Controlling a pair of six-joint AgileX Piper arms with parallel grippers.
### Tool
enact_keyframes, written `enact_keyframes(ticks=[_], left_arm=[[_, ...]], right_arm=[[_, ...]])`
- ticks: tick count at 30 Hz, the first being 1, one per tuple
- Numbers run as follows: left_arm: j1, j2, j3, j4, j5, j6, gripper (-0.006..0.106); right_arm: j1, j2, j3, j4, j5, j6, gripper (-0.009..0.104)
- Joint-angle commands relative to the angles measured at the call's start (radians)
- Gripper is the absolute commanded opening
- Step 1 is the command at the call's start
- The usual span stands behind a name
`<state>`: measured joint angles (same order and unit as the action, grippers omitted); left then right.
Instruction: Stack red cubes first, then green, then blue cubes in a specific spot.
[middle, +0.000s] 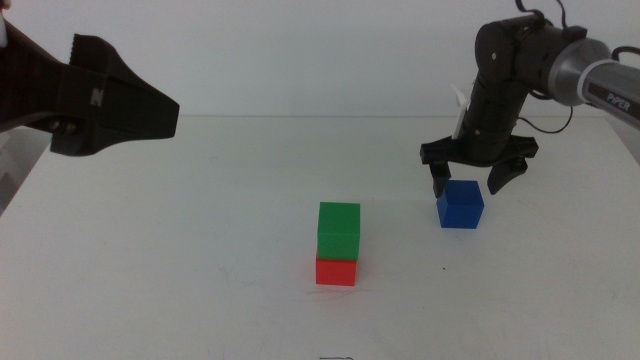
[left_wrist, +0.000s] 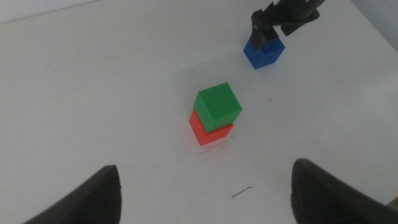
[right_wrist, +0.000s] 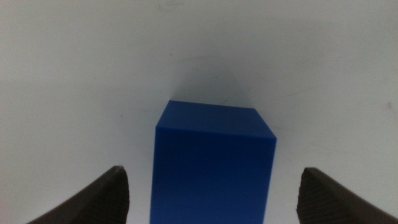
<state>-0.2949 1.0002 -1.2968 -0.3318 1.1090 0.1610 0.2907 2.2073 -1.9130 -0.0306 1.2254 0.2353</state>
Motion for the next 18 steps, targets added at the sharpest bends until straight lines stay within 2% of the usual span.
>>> enact_keyframes(ticks=[1, 6, 9, 12, 15, 16, 17, 18], left_arm=[[-0.002, -0.011, -0.025, -0.029, -0.055, 0.002, 0.094], [-0.002, -0.011, -0.025, -0.029, -0.055, 0.002, 0.094], [-0.002, -0.011, -0.025, -0.029, -0.055, 0.002, 0.094], [-0.002, -0.011, -0.025, -0.029, -0.055, 0.002, 0.094], [-0.002, -0.011, -0.025, -0.029, -0.055, 0.002, 0.094], [-0.002, -0.011, -0.025, -0.029, -0.055, 0.002, 0.094], [-0.002, -0.011, -0.025, -0.029, -0.055, 0.002, 0.094], [-0.002, -0.011, -0.025, -0.029, -0.055, 0.002, 0.094]], right_arm=[[-0.007, -0.046, -0.033, -0.008, 0.071, -0.011, 0.086], [-0.007, -0.017, -0.033, -0.008, 0.071, -0.019, 0.082], [-0.007, -0.007, -0.033, -0.008, 0.071, -0.018, 0.072], [-0.007, -0.001, -0.033, -0.008, 0.069, -0.017, 0.052], [-0.007, 0.005, -0.033, -0.008, 0.065, -0.017, 0.027], [-0.008, 0.005, -0.033, -0.008, 0.065, -0.017, 0.017], [-0.006, -0.022, -0.03, -0.011, 0.071, 0.004, -0.001], [0.002, -0.039, -0.024, -0.014, 0.075, 0.013, -0.001]])
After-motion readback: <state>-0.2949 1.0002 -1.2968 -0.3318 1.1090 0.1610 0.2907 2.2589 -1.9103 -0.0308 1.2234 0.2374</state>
